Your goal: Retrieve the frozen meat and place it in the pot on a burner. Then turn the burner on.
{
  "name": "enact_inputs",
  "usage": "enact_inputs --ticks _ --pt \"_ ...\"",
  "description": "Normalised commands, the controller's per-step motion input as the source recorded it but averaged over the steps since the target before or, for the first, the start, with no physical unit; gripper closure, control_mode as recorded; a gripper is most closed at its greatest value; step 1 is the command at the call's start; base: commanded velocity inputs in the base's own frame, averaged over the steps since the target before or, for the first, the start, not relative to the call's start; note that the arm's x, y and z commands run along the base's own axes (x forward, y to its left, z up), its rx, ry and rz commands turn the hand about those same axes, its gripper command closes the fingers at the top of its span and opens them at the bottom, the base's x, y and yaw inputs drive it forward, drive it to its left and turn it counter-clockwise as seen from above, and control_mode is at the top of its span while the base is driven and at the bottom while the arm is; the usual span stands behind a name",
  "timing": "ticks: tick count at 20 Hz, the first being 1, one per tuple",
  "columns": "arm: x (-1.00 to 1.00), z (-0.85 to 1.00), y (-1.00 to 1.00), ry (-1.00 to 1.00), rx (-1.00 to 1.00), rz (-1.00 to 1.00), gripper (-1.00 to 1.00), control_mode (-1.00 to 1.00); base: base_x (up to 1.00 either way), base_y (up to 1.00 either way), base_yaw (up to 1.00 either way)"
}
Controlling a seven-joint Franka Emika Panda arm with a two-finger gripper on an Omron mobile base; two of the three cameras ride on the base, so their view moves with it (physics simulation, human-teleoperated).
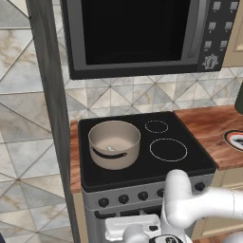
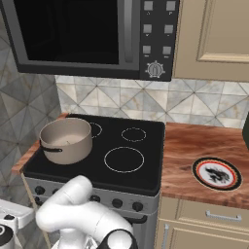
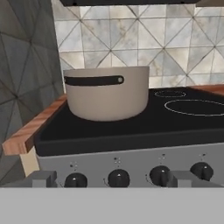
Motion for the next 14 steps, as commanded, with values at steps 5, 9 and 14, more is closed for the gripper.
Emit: enact_inputs --ticks 5,9,14 --pt "0.05 -0.35 0.09 0.04 0.05 0.04 -1.00 -1.00 0.00 0.00 0.00" --pt "0.00 -0.06 0.29 0.24 0.00 0.04 -1.00 -1.00 0.00 0.00 0.00" --pt "0.03 -0.01 0.20 0.10 0.00 0.05 -1.00 -1.00 0.00 0.00 0.00"
